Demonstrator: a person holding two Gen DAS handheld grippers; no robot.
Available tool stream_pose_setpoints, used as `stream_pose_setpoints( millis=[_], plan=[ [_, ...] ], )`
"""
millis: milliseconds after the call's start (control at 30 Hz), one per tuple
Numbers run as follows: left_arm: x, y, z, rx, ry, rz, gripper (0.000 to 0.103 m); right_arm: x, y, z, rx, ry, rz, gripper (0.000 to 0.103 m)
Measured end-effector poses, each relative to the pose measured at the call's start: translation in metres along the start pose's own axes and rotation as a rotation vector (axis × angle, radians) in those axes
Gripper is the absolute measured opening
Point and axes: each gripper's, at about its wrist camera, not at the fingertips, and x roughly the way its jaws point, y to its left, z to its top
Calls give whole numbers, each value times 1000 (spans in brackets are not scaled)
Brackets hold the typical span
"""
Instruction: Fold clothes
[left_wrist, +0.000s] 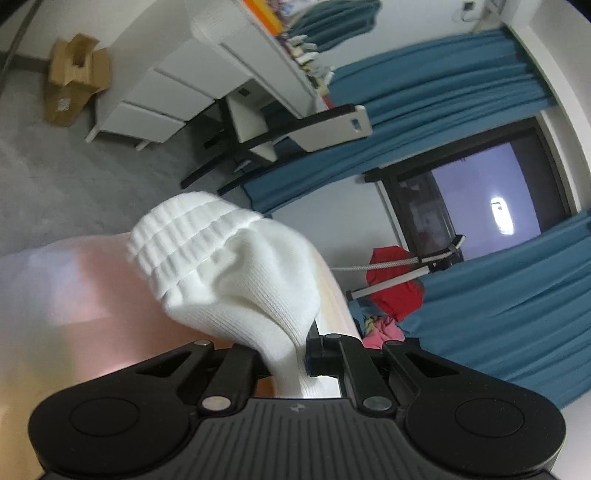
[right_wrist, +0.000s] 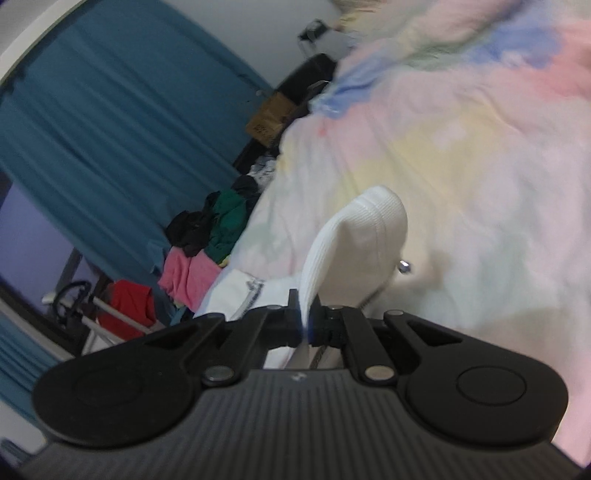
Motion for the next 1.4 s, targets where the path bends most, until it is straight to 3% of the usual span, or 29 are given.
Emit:
stream_pose_setpoints(
  millis=[167,267,400,600,767,833,900,967,1000,1100,1167,1233,1400],
  plan=[
    [64,-65,27,99,-21,3,7,74,78,16,-125,-12,15,6],
    [132,-91,44,92,-20,16,7,140,128,14,-209,-36,-23,6],
    [235,-113,61,97,-10,87,7,234,174,-3,-308,-67,-95,6],
    [368,-108,60,192,37,255,8,349,187,-45,-435,-4,-207,6],
    [417,-87,55,241,104,339,14,385,175,-66,-482,55,-227,10],
    [413,-80,55,250,121,323,16,381,170,-65,-473,75,-189,14],
    [403,-77,56,252,137,296,31,369,163,-58,-425,96,-138,26],
    [385,-74,56,257,141,268,47,345,155,-53,-376,93,-95,51],
    [375,-72,56,263,144,251,50,331,151,-51,-352,87,-75,55],
    [335,-68,46,303,181,153,66,282,133,-54,-277,89,0,57],
    [309,-66,36,338,176,134,78,248,115,-59,-204,104,62,58],
    [282,-56,25,334,170,127,81,219,93,-65,-113,145,113,64],
    [226,-15,7,191,171,87,82,179,42,-80,42,253,147,65]
  ],
)
